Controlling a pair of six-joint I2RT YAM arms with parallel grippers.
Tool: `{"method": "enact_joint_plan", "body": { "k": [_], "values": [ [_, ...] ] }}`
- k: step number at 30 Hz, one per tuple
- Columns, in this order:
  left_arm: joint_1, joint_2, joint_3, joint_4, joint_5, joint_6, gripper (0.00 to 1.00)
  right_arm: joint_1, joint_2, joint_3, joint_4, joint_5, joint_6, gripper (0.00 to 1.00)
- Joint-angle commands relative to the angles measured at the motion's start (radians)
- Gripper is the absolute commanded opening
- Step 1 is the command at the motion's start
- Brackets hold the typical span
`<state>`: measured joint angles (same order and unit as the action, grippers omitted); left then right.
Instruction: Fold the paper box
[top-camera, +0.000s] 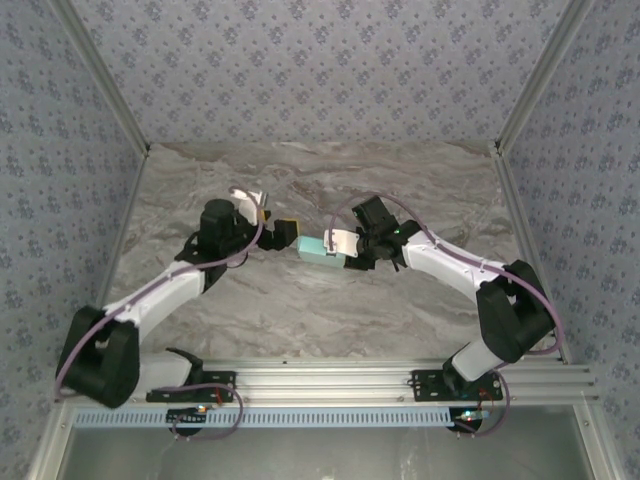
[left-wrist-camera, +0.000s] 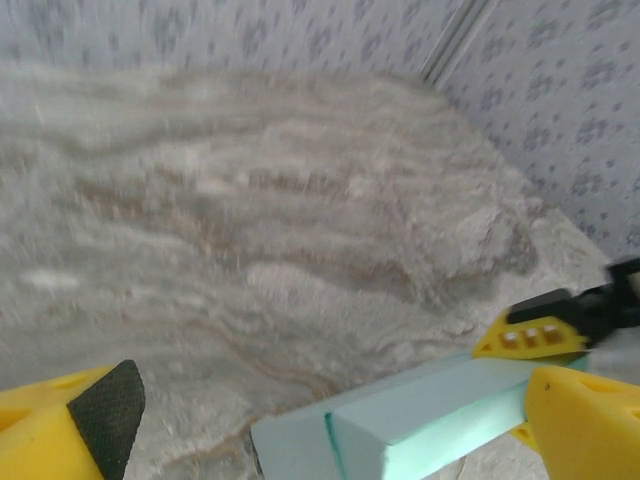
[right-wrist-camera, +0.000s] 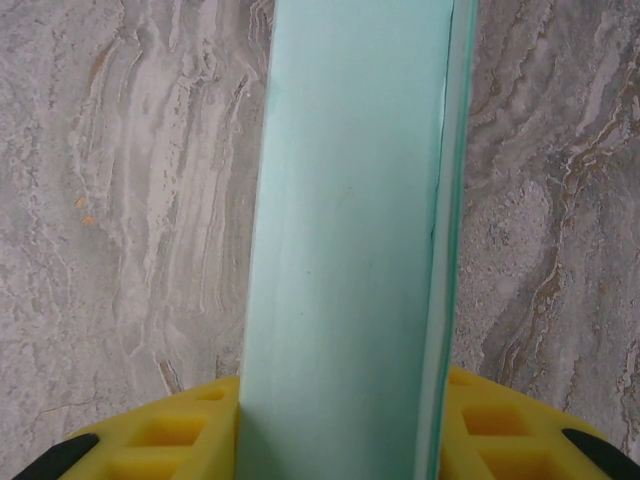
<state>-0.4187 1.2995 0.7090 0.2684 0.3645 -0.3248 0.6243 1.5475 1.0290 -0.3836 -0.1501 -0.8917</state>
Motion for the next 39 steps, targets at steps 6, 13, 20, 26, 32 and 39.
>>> {"method": "enact_joint_plan", "body": {
  "k": [6, 13, 20, 26, 32, 39],
  "values": [
    [0.004, 0.175, 0.082, -0.048, 0.018, -0.247, 0.99, 0.002, 0.046, -0.038, -0.108, -0.043, 0.018, 0.32],
    [0.002, 0.259, -0.012, 0.086, 0.128, -0.327, 0.98, -0.009, 0.055, -0.029, -0.103, -0.055, 0.034, 0.32],
    [0.004, 0.246, -0.041, 0.024, 0.114, -0.24, 0.97, -0.037, 0.058, -0.017, -0.115, -0.087, 0.057, 0.32],
    [0.002, 0.303, -0.042, 0.023, 0.119, -0.187, 0.95, -0.053, 0.083, 0.008, -0.167, -0.119, 0.051, 0.32],
    [0.001, 0.362, -0.046, 0.05, 0.102, -0.121, 0.94, -0.079, 0.119, 0.04, -0.191, -0.155, 0.051, 0.32],
    [-0.011, 0.402, -0.014, 0.021, 0.103, -0.038, 0.94, -0.116, 0.156, 0.095, -0.257, -0.228, 0.02, 0.35]
  ]
}}
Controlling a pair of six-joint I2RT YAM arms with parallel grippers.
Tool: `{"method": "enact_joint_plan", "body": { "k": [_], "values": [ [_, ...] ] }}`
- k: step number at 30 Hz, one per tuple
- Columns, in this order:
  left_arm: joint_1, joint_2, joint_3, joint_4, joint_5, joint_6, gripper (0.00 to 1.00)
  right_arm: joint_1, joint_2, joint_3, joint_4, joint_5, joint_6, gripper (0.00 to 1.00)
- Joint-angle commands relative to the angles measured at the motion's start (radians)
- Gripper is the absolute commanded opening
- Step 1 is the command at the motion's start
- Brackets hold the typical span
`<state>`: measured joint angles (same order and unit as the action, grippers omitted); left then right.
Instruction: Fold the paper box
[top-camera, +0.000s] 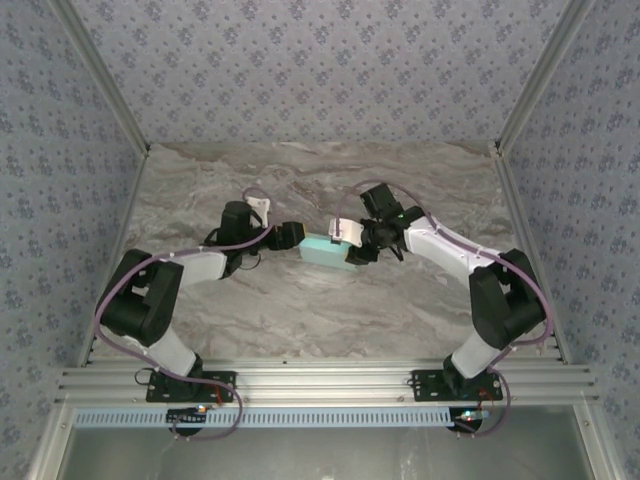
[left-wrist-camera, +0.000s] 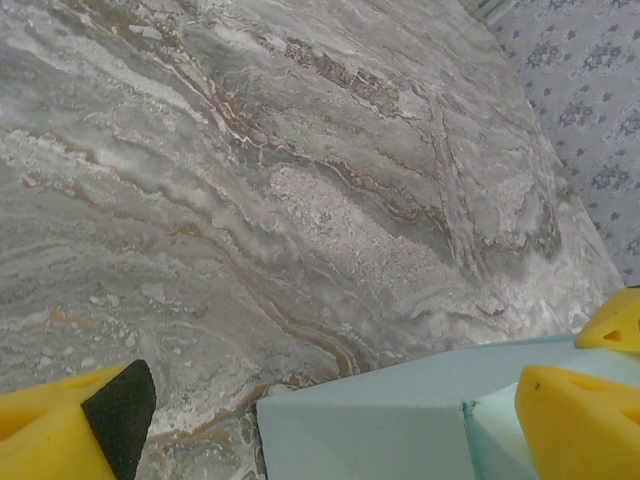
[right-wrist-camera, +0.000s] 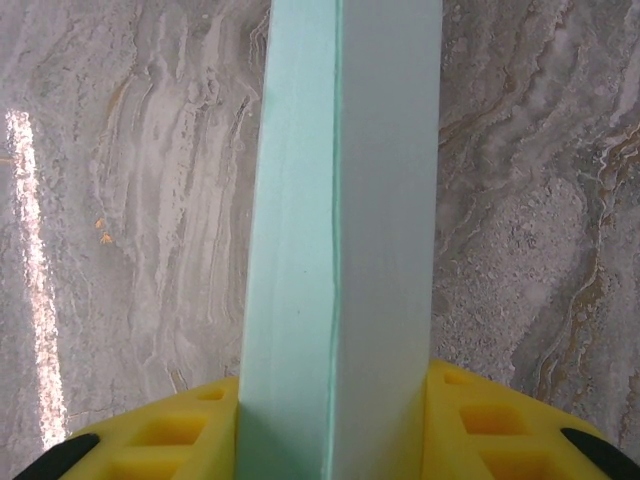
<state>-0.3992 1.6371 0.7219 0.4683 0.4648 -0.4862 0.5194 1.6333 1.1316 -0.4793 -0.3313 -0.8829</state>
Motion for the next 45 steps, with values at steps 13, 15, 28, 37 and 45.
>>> {"method": "enact_joint_plan", "body": {
  "k": [13, 15, 28, 37, 45],
  "values": [
    [-0.098, 0.126, -0.041, -0.167, -0.07, 0.255, 0.95, -0.053, 0.054, -0.019, -0.148, -0.098, 0.02, 0.41],
    [-0.102, 0.134, -0.063, -0.11, -0.095, 0.236, 0.94, -0.058, 0.044, -0.027, -0.135, -0.102, 0.032, 0.41],
    [-0.106, 0.198, -0.052, -0.077, -0.114, 0.154, 0.94, -0.123, -0.129, -0.102, 0.023, -0.218, 0.204, 0.43],
    [-0.109, 0.184, -0.007, -0.141, -0.116, 0.086, 0.94, -0.188, -0.355, -0.223, 0.199, -0.328, 0.457, 0.52],
    [-0.146, 0.16, 0.052, -0.19, -0.128, 0.074, 0.94, -0.198, -0.371, -0.302, 0.157, -0.267, 0.385, 0.54]
  ]
}}
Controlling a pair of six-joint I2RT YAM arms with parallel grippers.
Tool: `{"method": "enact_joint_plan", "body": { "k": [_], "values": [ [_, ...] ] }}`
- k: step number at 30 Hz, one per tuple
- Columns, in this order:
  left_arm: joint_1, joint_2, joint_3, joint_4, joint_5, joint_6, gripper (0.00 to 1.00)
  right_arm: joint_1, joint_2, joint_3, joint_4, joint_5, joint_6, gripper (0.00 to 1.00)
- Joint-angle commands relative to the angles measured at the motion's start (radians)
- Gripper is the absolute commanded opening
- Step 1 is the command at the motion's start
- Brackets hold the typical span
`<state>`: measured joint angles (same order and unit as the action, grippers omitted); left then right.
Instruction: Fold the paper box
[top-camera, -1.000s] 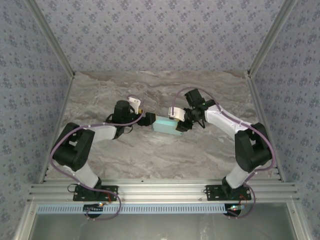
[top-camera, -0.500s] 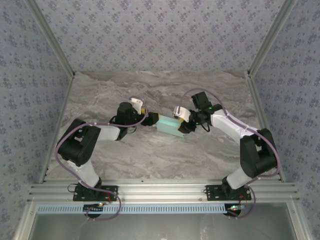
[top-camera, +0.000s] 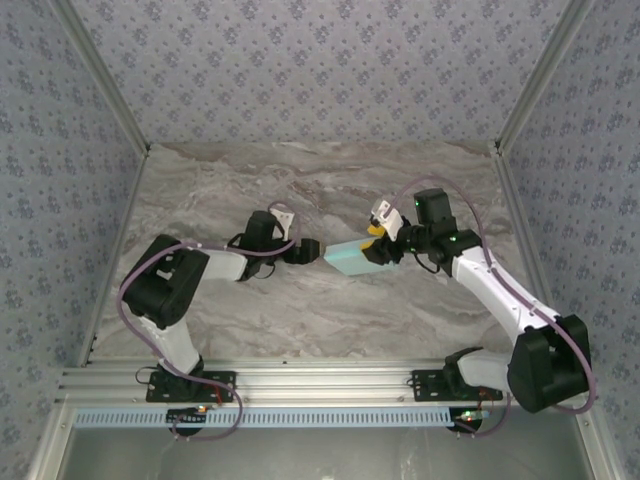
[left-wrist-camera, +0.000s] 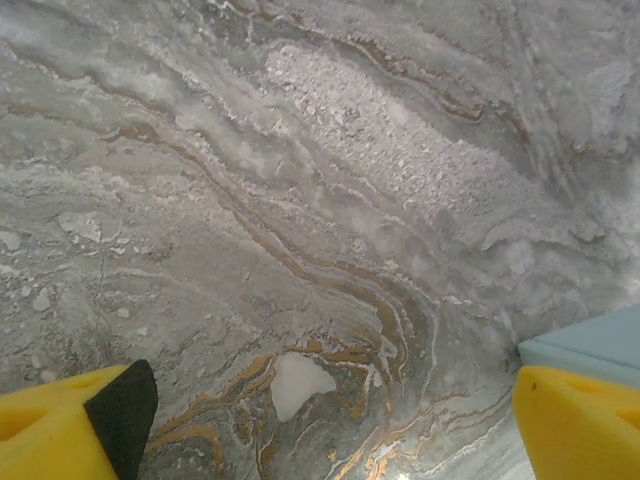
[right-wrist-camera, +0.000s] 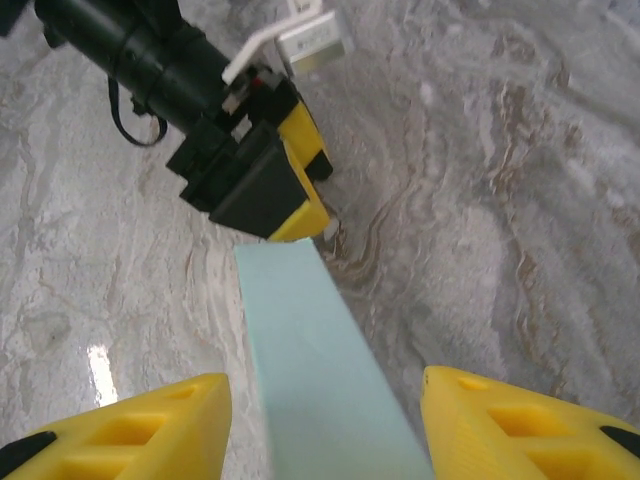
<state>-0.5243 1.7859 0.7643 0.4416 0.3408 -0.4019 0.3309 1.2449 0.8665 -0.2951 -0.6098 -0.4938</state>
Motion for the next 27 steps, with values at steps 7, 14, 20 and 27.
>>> {"method": "enact_joint_plan", "body": {
  "k": [7, 14, 20, 27],
  "values": [
    [-0.025, -0.053, 0.048, -0.234, -0.037, 0.016, 0.96, -0.008, 0.017, -0.048, -0.039, 0.034, -0.022, 0.53],
    [-0.023, -0.146, 0.093, -0.298, 0.005, 0.017, 0.96, -0.013, -0.111, -0.06, 0.062, 0.146, 0.163, 0.55],
    [-0.114, -0.21, 0.13, -0.284, 0.052, 0.01, 0.96, -0.112, -0.266, -0.038, -0.1, 0.693, 0.803, 0.94],
    [-0.209, -0.135, 0.193, -0.279, 0.049, -0.063, 0.98, -0.514, -0.246, -0.17, -0.222, 0.092, 1.009, 0.69]
  ]
}}
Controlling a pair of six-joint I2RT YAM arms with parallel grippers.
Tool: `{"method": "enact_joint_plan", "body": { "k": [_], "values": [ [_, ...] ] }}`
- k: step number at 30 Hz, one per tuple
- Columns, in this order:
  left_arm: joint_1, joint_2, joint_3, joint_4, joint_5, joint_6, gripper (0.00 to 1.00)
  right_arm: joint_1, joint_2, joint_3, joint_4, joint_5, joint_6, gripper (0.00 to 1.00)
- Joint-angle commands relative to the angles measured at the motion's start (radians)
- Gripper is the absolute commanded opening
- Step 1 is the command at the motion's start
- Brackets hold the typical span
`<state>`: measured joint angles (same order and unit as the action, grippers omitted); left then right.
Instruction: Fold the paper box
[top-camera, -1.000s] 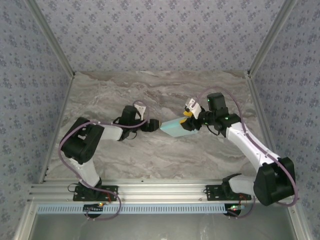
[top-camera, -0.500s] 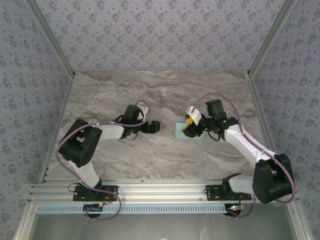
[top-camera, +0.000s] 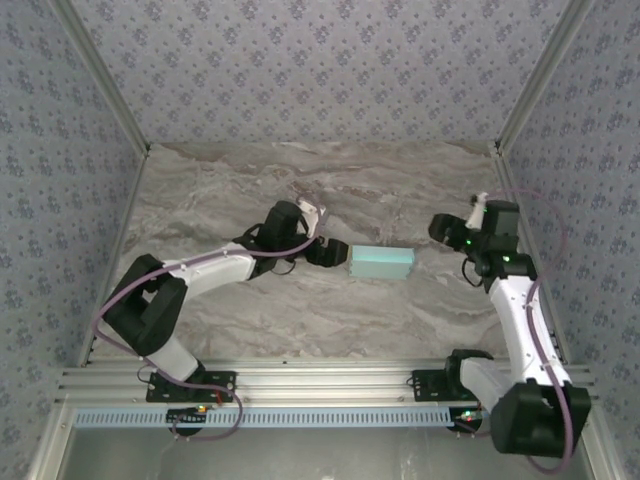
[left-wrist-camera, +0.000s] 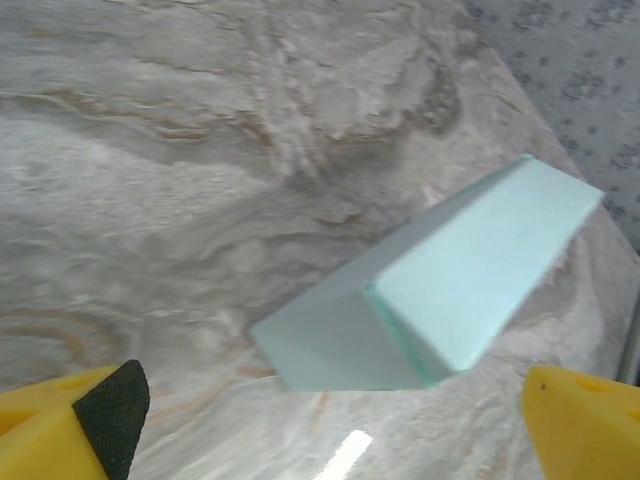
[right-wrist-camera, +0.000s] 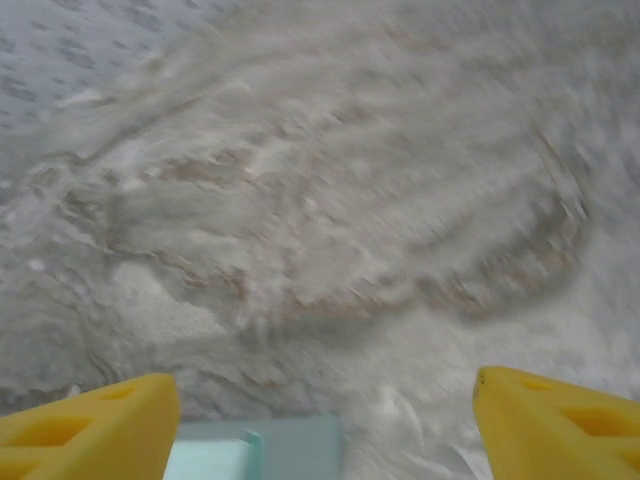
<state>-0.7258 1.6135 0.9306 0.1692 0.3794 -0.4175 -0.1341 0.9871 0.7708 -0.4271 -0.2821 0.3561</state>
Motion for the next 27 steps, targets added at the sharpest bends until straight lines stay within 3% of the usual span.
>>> {"method": "enact_joint_plan", "body": {
  "k": [1, 4, 16, 27],
  "values": [
    [-0.012, 0.052, 0.033, -0.002, 0.01, -0.065, 0.97, -0.061, 0.011, -0.104, -0.071, -0.288, 0.16, 0.62],
    [-0.027, 0.081, 0.05, 0.009, 0.008, -0.097, 0.97, -0.064, -0.017, -0.185, 0.021, -0.384, 0.197, 0.5],
    [-0.028, 0.12, 0.071, 0.002, -0.063, -0.159, 0.97, -0.127, 0.024, -0.197, 0.174, -0.546, 0.38, 0.51],
    [0.002, 0.085, 0.011, 0.126, -0.039, -0.258, 0.98, -0.086, 0.126, -0.192, 0.152, -0.551, 0.31, 0.46]
  ]
}}
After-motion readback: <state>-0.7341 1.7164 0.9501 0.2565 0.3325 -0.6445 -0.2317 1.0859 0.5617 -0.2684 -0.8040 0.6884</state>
